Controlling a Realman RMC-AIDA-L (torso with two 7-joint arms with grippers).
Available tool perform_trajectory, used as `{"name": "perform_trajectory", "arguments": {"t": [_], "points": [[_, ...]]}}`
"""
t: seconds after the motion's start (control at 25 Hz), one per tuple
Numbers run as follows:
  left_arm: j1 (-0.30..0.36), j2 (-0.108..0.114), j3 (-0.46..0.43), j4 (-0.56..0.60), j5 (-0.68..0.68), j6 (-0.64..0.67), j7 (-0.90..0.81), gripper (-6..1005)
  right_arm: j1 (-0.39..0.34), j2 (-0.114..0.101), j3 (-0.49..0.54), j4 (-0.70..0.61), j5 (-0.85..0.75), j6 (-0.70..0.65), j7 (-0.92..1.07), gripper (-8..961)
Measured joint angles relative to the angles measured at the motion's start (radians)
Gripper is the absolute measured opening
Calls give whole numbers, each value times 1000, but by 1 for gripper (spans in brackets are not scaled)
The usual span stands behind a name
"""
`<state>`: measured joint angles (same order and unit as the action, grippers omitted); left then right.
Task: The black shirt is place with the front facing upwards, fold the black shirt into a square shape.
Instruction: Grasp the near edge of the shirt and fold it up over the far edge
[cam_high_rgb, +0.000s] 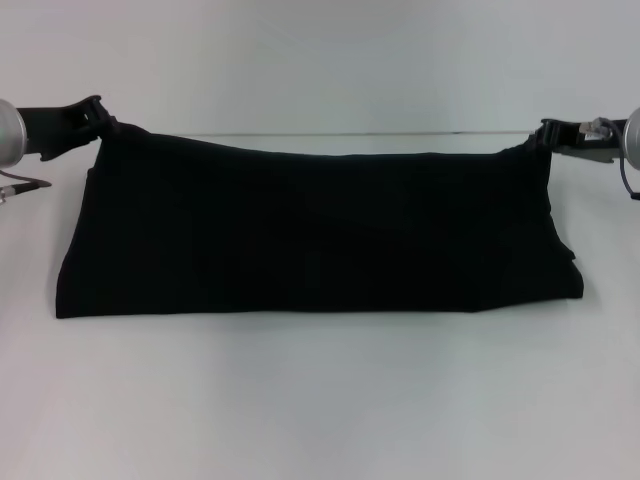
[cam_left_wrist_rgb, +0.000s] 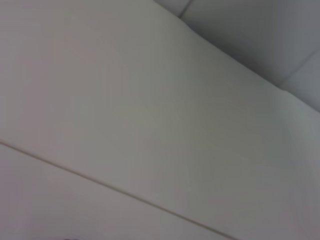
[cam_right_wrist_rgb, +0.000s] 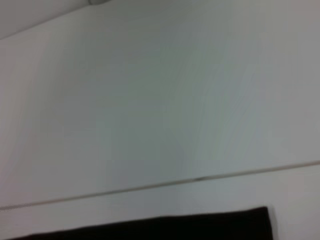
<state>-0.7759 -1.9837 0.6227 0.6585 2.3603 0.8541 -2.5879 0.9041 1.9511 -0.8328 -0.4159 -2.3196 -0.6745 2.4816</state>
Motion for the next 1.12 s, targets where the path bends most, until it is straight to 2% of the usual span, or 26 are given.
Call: {"name": "perform_trajectory", "arguments": {"t": [0.44, 0.76, 1.12], "points": [[6, -19, 1, 5, 1, -80, -11, 3, 5, 4, 7, -9, 42, 79, 8, 40], [11, -21, 8, -6, 21, -107, -4, 3, 31, 17, 0, 9, 43, 164, 10, 41], [22, -19, 12, -23, 52, -137, 0, 2, 48, 18, -2, 19, 42, 189, 9, 75]]}}
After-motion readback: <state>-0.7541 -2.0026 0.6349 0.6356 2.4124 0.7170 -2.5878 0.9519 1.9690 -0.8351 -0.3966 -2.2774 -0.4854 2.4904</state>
